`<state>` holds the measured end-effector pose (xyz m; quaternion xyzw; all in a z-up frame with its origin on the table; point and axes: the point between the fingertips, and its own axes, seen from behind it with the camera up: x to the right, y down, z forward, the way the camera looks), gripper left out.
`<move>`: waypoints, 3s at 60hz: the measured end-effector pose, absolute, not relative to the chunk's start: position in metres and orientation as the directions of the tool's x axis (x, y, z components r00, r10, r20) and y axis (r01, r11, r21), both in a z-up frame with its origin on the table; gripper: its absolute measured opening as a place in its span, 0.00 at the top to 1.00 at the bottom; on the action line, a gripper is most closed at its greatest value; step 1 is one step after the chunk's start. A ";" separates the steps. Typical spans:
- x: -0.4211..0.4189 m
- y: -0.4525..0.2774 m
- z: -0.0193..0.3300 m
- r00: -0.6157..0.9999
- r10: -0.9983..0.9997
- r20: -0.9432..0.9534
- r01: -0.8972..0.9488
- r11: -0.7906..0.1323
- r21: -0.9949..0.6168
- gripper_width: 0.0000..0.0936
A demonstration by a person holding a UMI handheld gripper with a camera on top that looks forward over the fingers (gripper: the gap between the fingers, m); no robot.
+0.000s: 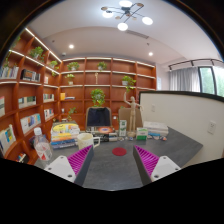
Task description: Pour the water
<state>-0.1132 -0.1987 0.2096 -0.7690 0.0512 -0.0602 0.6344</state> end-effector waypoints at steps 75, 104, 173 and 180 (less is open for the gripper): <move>-0.392 -0.101 0.093 0.985 0.165 -0.045 -0.011 -0.197 -0.980 0.60; -0.395 -0.045 0.137 0.843 0.150 -0.517 -0.479 -0.229 -0.847 0.60; -0.350 0.075 0.223 -0.218 0.086 -0.972 -0.952 -0.237 0.192 0.60; -0.344 0.072 0.238 0.285 0.125 -0.950 -0.926 -0.222 -0.307 0.60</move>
